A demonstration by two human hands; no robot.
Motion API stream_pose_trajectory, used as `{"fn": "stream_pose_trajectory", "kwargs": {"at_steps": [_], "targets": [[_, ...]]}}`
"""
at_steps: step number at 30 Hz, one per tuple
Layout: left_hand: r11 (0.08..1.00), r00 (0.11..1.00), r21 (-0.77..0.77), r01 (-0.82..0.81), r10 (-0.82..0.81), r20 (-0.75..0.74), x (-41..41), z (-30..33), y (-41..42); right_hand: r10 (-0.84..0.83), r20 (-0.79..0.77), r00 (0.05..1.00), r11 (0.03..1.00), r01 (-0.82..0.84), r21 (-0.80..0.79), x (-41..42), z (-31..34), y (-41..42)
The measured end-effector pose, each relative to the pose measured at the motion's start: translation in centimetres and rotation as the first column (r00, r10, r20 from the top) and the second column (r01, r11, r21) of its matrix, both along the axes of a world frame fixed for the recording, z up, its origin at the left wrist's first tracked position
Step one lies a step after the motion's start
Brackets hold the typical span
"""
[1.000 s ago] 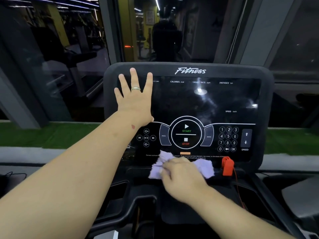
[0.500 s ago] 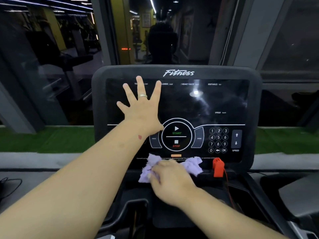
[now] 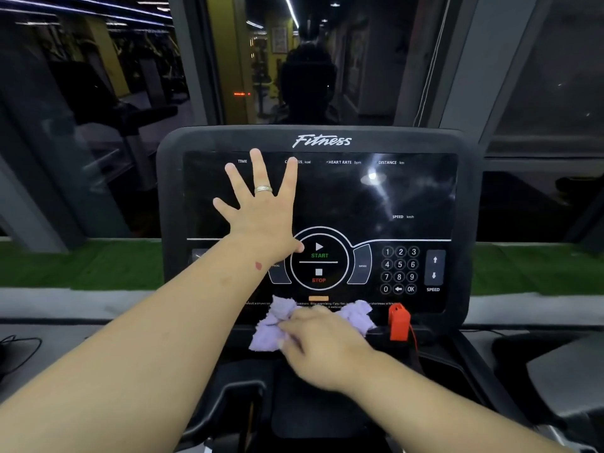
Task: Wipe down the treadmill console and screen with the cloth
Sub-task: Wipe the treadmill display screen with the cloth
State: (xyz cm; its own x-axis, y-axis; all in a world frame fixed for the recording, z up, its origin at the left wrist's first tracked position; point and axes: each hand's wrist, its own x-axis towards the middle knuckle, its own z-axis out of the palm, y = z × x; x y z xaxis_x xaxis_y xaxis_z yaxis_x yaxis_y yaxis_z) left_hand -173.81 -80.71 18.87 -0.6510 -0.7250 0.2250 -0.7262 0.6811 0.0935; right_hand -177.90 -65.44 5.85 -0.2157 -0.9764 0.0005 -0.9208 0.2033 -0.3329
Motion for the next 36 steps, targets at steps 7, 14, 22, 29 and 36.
{"fn": "stream_pose_trajectory", "kwargs": {"at_steps": [7, 14, 22, 29, 36], "targets": [[1.000, 1.000, -0.016, 0.005, -0.005, -0.009, 0.2, -0.4, 0.1, -0.068, -0.251, 0.965, 0.974, 0.011, -0.225, -5.7, 2.4, 3.2], [1.000, 1.000, -0.023, -0.008, 0.008, -0.004, 0.0, -0.4, 0.3, -0.111, -0.216, 0.970, 0.932, 0.026, -0.362, -4.8, -1.6, 2.4], [0.999, 1.000, -0.032, -0.015, 0.015, -0.004, 0.3, -0.3, 0.3, -0.295, -0.253, 0.922, 0.884, 0.163, -0.438, -11.7, 4.3, 3.6], [0.998, 0.997, -0.006, -0.059, 0.058, -0.055, -1.8, -1.1, 2.9, -0.082, -0.443, 0.893, 0.908, -0.116, -0.403, -12.8, 2.3, 5.6], [0.999, 0.995, 0.032, -0.043, 0.046, -0.086, -3.8, -2.7, 5.4, -0.378, -0.191, 0.906, 0.764, 0.188, -0.618, -13.3, -1.2, 9.4]]}}
